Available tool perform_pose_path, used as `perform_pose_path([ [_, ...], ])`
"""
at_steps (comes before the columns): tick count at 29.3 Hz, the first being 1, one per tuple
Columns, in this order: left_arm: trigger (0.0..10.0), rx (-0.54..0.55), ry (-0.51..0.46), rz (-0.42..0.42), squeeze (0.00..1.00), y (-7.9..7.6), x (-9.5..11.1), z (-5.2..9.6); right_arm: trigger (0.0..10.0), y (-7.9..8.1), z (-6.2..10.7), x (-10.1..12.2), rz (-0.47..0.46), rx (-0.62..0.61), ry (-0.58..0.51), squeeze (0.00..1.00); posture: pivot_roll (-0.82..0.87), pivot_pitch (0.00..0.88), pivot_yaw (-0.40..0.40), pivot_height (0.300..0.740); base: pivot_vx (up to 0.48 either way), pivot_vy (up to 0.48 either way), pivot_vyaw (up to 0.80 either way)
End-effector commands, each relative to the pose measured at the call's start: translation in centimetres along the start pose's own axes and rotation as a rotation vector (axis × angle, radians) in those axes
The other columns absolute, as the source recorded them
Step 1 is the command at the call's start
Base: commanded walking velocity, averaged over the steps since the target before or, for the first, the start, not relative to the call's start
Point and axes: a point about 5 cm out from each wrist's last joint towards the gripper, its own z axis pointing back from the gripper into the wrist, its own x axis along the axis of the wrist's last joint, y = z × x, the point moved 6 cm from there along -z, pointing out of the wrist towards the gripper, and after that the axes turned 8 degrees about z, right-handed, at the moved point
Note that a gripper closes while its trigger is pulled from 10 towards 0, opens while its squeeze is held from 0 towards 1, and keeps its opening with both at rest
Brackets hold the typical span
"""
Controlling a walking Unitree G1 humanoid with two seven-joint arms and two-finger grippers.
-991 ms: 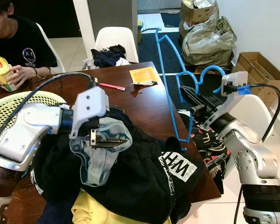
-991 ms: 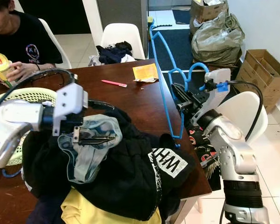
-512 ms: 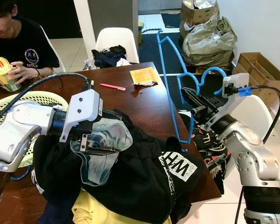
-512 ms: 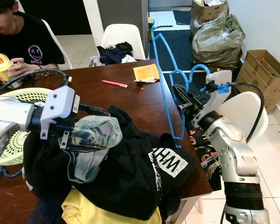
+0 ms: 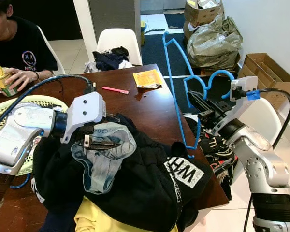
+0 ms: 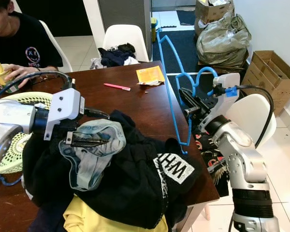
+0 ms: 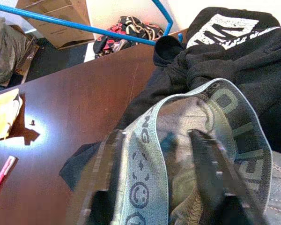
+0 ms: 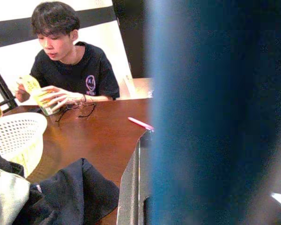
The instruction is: Hang hanger
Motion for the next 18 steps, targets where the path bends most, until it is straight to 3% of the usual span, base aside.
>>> perform_pose_path([
  [1, 0.0, 0.000, -0.004, 0.004, 0.00, 0.00, -0.13, -0.05, 10.0, 0.35, 0.08, 0.37, 0.011, 0.010, -0.008, 0.00, 0.01, 0.140, 0.057, 0.740, 0.000, 0.000, 0.00],
  [18, 0.0, 0.009, -0.065, 0.026, 0.00, -0.14, 0.36, -0.97, 10.0, 0.45, 0.03, 0.63, 0.018, 0.013, -0.019, 0.00, 0.00, 0.111, 0.066, 0.740, 0.000, 0.000, 0.00],
])
